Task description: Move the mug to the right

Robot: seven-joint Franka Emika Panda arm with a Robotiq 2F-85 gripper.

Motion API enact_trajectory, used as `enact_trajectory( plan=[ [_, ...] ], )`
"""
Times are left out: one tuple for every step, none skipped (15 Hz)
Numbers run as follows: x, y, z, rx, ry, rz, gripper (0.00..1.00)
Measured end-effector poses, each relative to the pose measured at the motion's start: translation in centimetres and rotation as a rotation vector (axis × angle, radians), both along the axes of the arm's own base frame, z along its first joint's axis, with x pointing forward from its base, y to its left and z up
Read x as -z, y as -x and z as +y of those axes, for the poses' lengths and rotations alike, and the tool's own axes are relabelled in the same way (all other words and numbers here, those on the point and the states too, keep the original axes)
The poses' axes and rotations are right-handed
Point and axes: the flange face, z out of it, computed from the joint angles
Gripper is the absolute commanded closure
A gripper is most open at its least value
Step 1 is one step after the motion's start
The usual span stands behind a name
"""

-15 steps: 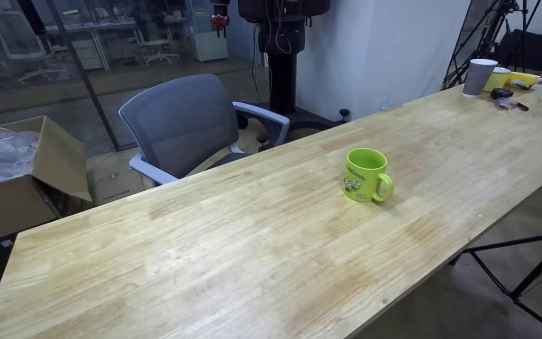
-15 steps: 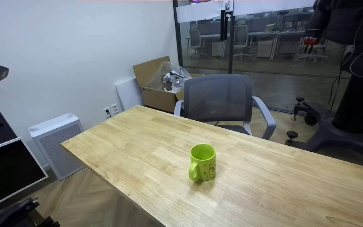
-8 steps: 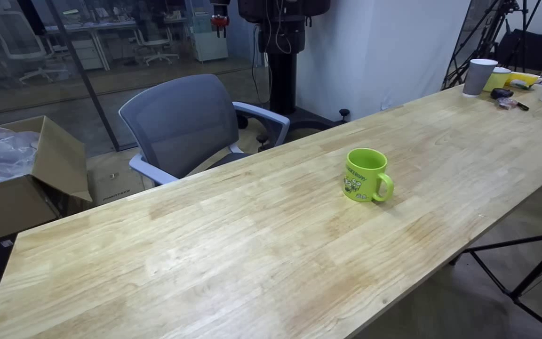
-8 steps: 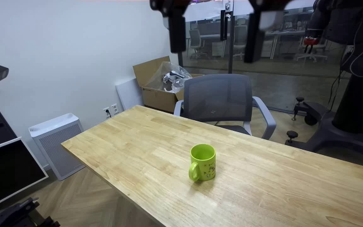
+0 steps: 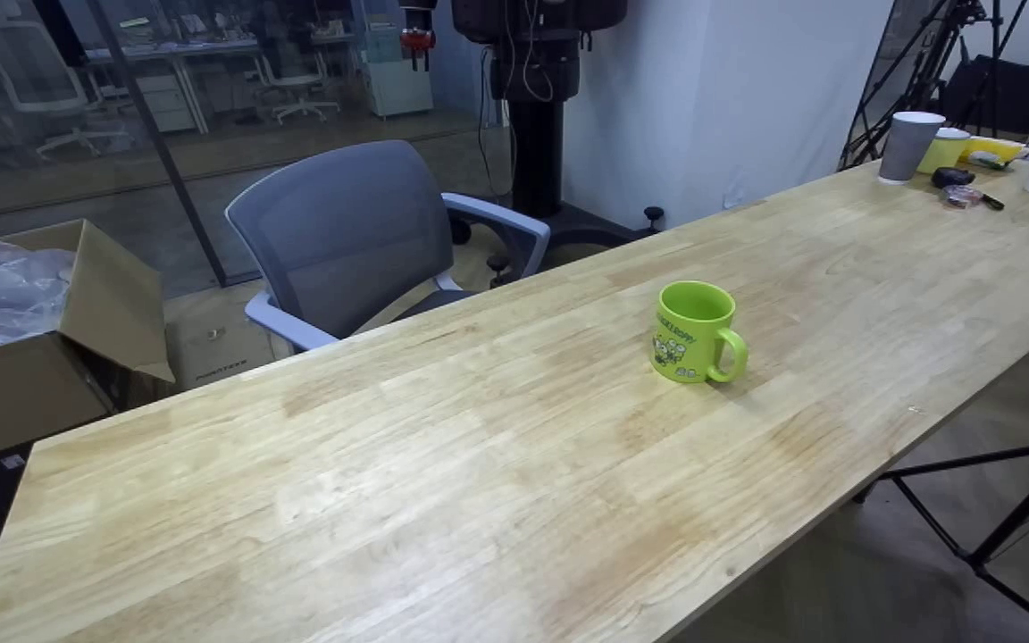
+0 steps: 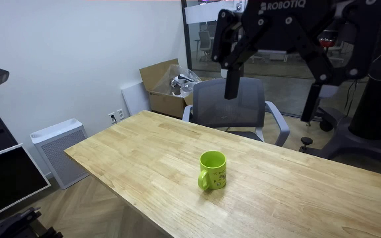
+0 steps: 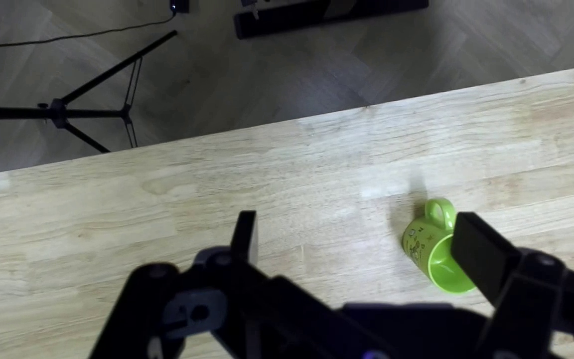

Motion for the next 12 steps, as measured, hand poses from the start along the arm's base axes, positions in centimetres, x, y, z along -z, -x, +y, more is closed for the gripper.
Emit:
enact_trajectory(
  plan=[
    [0.28,-0.44,-0.2,0.004,-0.004,0.016,0.0],
    [0.41,-0.75,-0.32,0.006,-0.008,0.028,0.0],
    [0.39,-0.97,-0.39,0.007,-0.009,0.033,0.0],
    [0.33,-1.1,-0.42,0.007,-0.01,0.034,0.0],
    [0.24,-1.14,-0.43,0.008,-0.01,0.035,0.0],
    [0.15,-1.14,-0.44,0.008,-0.011,0.036,0.0],
    [0.13,-1.14,-0.45,0.008,-0.011,0.036,0.0],
    [0.13,-1.14,-0.45,0.008,-0.012,0.036,0.0],
    [0.13,-1.14,-0.45,0.008,-0.012,0.036,0.0],
    [0.13,-1.14,-0.45,0.009,-0.012,0.036,0.0],
    [0.13,-1.14,-0.45,0.009,-0.012,0.036,0.0],
    [0.13,-1.13,-0.45,0.009,-0.012,0.036,0.0]
  ],
)
